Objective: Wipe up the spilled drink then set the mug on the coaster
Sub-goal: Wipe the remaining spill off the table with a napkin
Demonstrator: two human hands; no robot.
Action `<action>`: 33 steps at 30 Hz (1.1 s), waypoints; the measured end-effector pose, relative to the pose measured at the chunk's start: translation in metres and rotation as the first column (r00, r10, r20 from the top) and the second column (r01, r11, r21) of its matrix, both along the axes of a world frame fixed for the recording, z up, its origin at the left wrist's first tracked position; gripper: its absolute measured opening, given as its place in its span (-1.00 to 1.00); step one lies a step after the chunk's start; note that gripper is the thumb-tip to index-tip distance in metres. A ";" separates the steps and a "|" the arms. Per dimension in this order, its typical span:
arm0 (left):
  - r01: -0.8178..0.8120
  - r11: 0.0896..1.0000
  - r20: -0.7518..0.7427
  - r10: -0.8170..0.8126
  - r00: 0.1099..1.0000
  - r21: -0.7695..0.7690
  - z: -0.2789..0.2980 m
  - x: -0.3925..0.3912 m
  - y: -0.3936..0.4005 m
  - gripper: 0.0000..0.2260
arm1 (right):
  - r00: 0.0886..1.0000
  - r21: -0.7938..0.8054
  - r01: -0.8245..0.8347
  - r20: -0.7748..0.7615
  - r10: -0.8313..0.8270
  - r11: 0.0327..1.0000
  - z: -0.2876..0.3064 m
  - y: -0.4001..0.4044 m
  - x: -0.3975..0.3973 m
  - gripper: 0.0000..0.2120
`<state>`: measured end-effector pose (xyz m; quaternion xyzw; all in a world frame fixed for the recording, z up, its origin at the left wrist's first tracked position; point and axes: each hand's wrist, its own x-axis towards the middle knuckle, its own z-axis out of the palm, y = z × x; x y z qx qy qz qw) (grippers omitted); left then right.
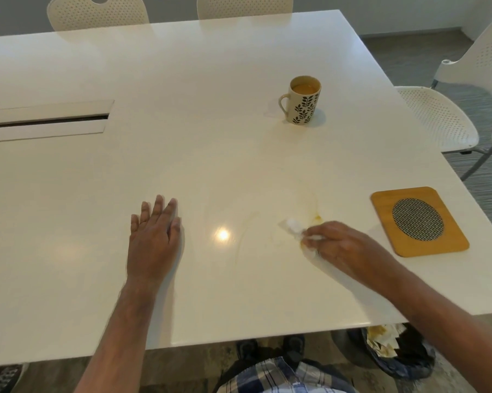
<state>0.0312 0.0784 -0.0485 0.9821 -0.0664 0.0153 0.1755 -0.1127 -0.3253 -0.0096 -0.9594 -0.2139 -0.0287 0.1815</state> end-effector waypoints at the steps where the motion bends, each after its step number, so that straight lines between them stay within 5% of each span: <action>1: 0.000 1.000 0.000 0.000 1.000 0.001 0.001 0.000 0.000 -0.55 | 0.999 -0.004 0.050 0.018 -0.050 0.999 -0.002 -0.009 0.010 -0.67; 7: 0.002 1.000 -0.003 -0.002 1.000 0.001 0.003 -0.001 -0.001 -0.55 | 0.953 -0.013 0.297 0.070 -0.296 0.955 -0.006 -0.024 0.063 -0.72; 13: -0.003 1.000 -0.007 0.003 1.000 0.010 0.003 -0.001 -0.001 -0.55 | 0.991 0.125 0.133 0.012 -0.135 0.983 -0.005 0.028 0.031 -0.73; 17: -0.002 1.000 -0.001 0.002 1.000 0.012 0.004 -0.002 -0.001 -0.55 | 0.998 0.028 -0.041 -0.046 0.043 0.999 0.001 0.024 0.004 -0.59; 21: 0.003 1.000 -0.003 -0.003 1.000 0.015 0.004 -0.002 -0.001 -0.54 | 1.000 0.023 0.017 0.020 -0.017 1.000 0.002 -0.008 0.026 -0.68; 28: 0.004 1.000 0.001 -0.004 1.000 0.019 0.004 -0.001 -0.001 -0.54 | 0.930 0.042 0.358 0.067 -0.360 0.933 -0.003 -0.016 0.094 -0.69; 33: -0.004 1.000 0.001 0.004 1.000 0.010 0.002 -0.001 -0.001 -0.55 | 0.970 0.105 0.218 0.085 -0.228 0.970 -0.004 0.031 0.098 -0.77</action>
